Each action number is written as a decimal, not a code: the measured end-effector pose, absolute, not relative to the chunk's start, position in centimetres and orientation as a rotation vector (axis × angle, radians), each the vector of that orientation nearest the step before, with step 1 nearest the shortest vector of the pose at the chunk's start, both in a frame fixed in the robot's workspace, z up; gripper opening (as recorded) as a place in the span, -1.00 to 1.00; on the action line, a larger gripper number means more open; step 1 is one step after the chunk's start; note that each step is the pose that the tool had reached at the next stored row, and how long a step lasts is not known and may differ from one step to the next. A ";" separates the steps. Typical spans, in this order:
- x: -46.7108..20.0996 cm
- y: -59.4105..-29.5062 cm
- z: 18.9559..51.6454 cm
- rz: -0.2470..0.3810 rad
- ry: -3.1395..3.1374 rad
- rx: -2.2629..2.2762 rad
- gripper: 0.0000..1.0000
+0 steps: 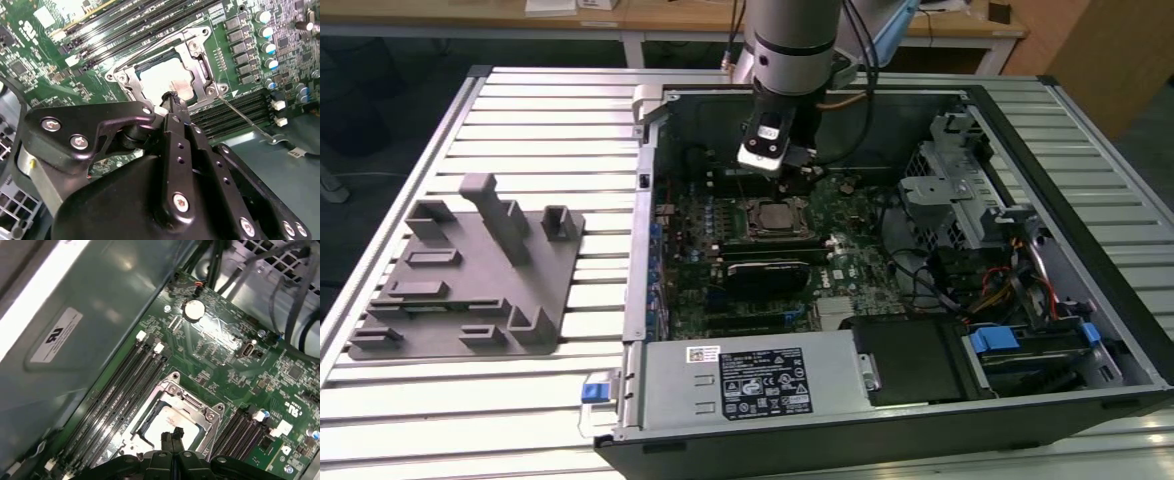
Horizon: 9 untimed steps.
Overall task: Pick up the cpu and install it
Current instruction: 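Close the cpu cover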
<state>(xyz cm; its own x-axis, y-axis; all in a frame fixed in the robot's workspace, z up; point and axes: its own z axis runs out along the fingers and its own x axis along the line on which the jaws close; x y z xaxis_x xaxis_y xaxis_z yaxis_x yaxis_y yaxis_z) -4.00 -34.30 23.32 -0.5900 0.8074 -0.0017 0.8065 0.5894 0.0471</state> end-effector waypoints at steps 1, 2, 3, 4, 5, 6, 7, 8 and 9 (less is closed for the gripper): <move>-4.0 -34.3 23.3 0.065 2.788 1.397 -0.79; -4.0 -34.3 23.3 0.065 2.796 1.382 -0.79; -4.0 -34.3 23.3 0.065 2.803 1.367 -0.79; -4.0 -34.3 23.3 0.065 2.812 1.349 -0.79; -4.0 -34.3 23.3 0.065 2.820 1.333 -0.79; -4.0 -34.3 23.3 0.065 2.828 1.317 -0.79; -4.0 -34.3 23.3 0.066 2.836 1.300 -0.79; -4.0 -34.3 23.3 0.066 2.843 1.284 -0.79; -4.0 -34.3 23.3 0.066 2.851 1.267 -0.79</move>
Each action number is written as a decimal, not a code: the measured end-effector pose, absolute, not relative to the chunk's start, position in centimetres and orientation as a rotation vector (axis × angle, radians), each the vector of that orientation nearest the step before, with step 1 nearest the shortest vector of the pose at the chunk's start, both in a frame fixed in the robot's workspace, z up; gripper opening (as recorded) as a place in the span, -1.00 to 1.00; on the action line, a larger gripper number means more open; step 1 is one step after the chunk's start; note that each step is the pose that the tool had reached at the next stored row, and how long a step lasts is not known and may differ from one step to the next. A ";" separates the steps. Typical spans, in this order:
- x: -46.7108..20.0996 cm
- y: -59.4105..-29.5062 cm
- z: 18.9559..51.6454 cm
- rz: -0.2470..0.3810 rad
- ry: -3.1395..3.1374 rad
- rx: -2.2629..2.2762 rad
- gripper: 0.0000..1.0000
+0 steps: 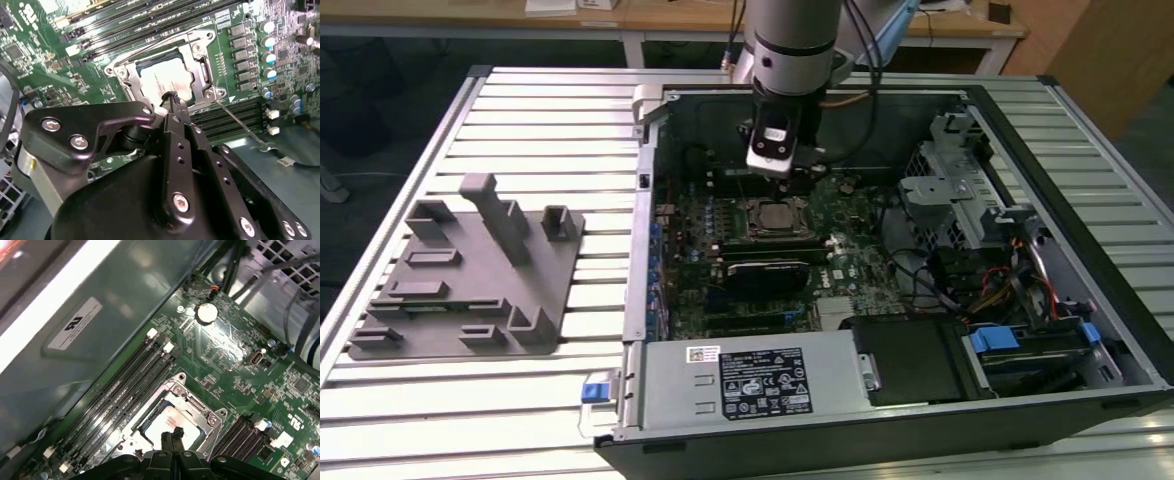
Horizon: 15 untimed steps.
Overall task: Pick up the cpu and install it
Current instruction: 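Close the cpu cover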
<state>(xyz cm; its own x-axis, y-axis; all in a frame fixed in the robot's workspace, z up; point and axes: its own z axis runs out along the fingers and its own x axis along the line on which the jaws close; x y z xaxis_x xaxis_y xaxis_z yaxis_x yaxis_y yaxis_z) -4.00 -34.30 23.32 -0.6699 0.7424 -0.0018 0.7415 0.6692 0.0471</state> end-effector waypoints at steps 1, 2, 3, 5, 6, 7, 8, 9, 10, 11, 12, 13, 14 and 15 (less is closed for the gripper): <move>-4.0 -34.3 23.3 0.066 2.859 1.251 -0.79; -4.0 -34.3 23.3 0.066 2.866 1.235 -0.79; -4.0 -34.3 23.3 0.067 2.874 1.217 -0.79; -4.0 -34.3 23.3 0.067 2.888 1.184 -0.79; -4.0 -34.3 23.3 0.067 2.895 1.167 -0.79; -4.0 -34.3 23.3 0.067 2.902 1.151 -0.79; -4.0 -34.3 23.3 0.068 2.909 1.134 -0.79; -4.0 -34.3 23.3 0.068 2.915 1.118 -0.79; -4.0 -34.3 23.3 0.068 2.922 1.101 -0.79; -4.0 -34.3 23.3 0.068 2.928 1.086 -0.79; -4.0 -34.3 23.3 0.068 2.934 1.069 -0.79; -4.0 -34.3 23.3 0.068 2.940 1.053 -0.79; -4.0 -34.3 23.3 0.069 2.946 1.037 -0.79; -4.0 -34.3 23.3 0.069 2.952 1.022 -0.79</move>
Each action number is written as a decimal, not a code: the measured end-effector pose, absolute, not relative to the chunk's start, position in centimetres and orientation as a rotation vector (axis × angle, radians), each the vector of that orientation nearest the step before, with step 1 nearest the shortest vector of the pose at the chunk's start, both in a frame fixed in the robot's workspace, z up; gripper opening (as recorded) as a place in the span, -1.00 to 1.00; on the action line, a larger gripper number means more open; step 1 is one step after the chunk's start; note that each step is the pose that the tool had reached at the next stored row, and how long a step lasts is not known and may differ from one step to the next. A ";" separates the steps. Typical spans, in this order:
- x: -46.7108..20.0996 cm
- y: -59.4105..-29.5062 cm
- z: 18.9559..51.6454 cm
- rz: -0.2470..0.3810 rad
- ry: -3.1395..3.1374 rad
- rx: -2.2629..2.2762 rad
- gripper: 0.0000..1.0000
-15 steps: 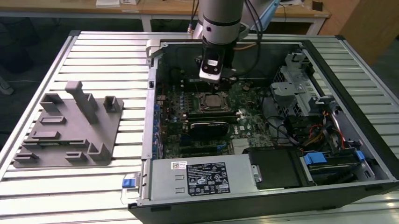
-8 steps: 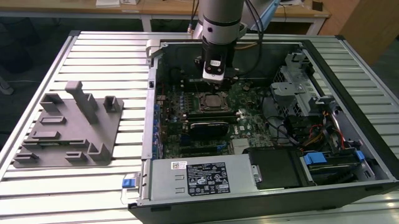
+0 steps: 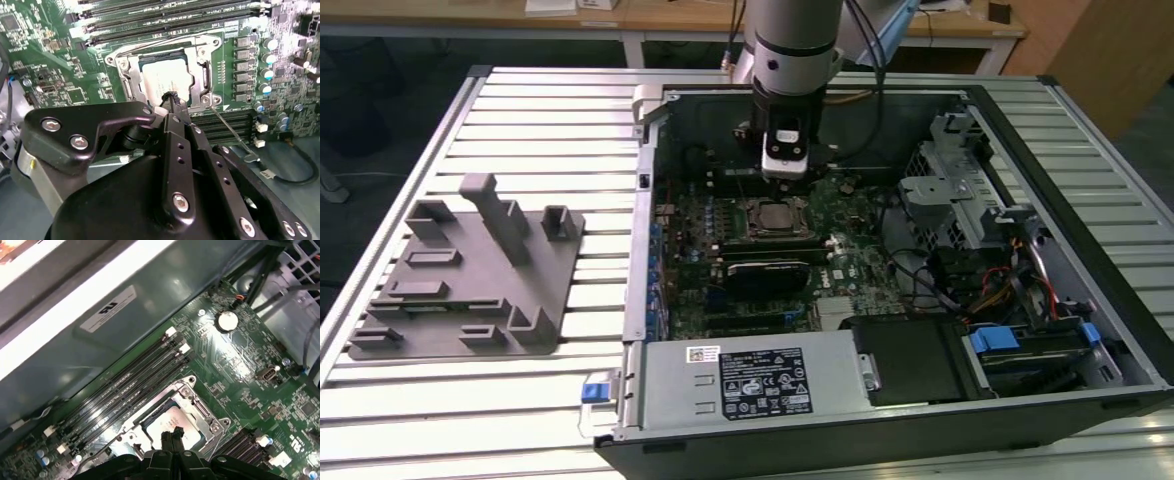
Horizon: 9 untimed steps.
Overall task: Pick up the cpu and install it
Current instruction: 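Close the cpu cover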
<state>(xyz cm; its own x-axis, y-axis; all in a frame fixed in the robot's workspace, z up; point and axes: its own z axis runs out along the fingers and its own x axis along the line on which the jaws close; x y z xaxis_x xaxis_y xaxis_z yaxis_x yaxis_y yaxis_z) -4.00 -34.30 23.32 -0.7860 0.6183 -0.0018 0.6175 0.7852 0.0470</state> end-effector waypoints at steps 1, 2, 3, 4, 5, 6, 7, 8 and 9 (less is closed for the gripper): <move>-4.0 -34.3 23.3 0.069 2.957 1.006 -0.79; -4.0 -34.3 23.3 0.069 2.963 0.991 -0.79; -4.0 -34.3 23.3 0.069 2.969 0.975 -0.79; -4.0 -34.3 23.3 0.069 2.975 0.957 -0.79; -4.0 -34.3 23.3 0.069 2.980 0.940 -0.79; -4.0 -34.3 23.3 0.070 2.986 0.922 -0.79; -4.0 -34.3 23.3 0.070 2.992 0.904 -0.79; -4.0 -34.3 23.3 0.070 2.998 0.885 -0.79; -4.0 -34.3 23.3 0.070 3.004 0.866 -0.79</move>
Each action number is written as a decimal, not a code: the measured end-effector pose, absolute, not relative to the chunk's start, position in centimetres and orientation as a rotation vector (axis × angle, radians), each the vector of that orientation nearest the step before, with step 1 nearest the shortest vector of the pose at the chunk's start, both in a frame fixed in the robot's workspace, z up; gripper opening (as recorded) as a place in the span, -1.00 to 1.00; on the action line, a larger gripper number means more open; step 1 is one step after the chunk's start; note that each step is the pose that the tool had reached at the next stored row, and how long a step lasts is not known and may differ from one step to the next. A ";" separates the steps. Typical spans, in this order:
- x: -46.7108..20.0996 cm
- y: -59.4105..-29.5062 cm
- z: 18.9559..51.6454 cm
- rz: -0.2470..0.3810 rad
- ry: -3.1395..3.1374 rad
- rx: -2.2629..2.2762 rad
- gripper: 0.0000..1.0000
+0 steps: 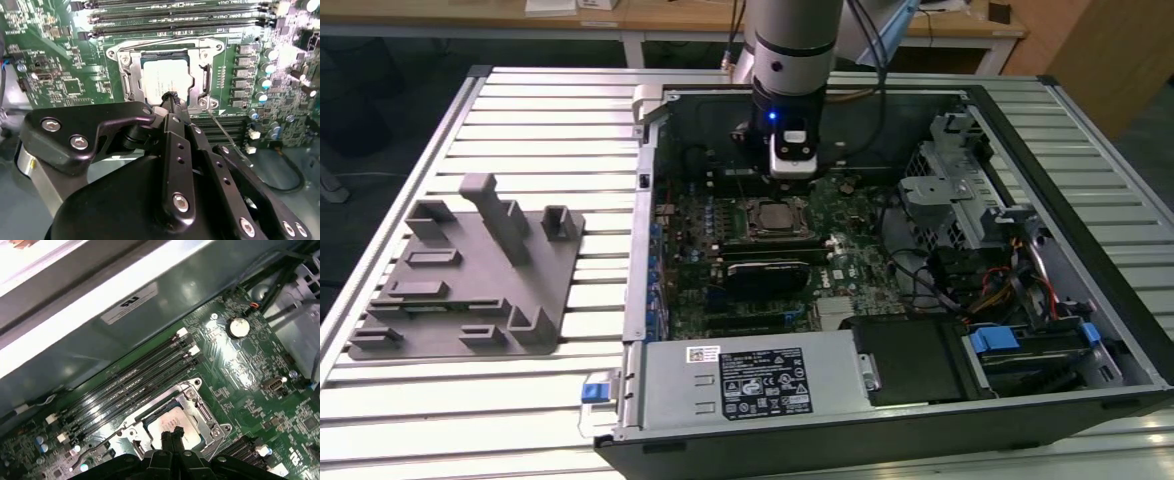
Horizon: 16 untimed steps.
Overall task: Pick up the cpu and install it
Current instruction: 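Close the cpu cover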
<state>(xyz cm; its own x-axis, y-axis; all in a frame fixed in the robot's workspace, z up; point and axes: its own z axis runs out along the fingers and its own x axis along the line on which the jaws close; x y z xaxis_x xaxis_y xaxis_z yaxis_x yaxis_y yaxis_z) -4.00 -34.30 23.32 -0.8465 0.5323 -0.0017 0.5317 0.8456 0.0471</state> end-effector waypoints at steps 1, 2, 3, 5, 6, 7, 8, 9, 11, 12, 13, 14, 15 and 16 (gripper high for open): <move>-4.0 -34.3 23.3 0.070 3.010 0.846 -0.79; -4.0 -34.3 23.3 0.070 3.015 0.827 -0.79; -4.0 -34.3 23.3 0.070 3.021 0.807 -0.79; -4.0 -34.3 23.3 0.070 3.033 0.764 -0.79; -4.0 -34.3 23.3 0.071 3.038 0.744 -0.79; -4.0 -34.3 23.3 0.071 3.043 0.723 -0.79; -4.0 -34.3 23.3 0.071 3.048 0.703 -0.79; -4.0 -34.3 23.3 0.071 3.053 0.683 -0.79; -4.0 -34.3 23.3 0.071 3.063 0.643 -0.79; -4.0 -34.3 23.3 0.071 3.067 0.622 -0.79; -4.0 -34.3 23.3 0.071 3.072 0.602 -0.79; -4.0 -34.3 23.3 0.071 3.076 0.581 -0.79; -4.0 -34.3 23.3 0.071 3.080 0.561 -0.79; -4.0 -34.3 23.3 0.071 3.084 0.541 -0.79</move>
<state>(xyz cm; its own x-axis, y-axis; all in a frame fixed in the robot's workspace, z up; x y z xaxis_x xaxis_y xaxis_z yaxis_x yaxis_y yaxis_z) -4.00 -34.30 23.32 -0.9402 0.3406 -0.0020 0.3402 0.9392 0.0465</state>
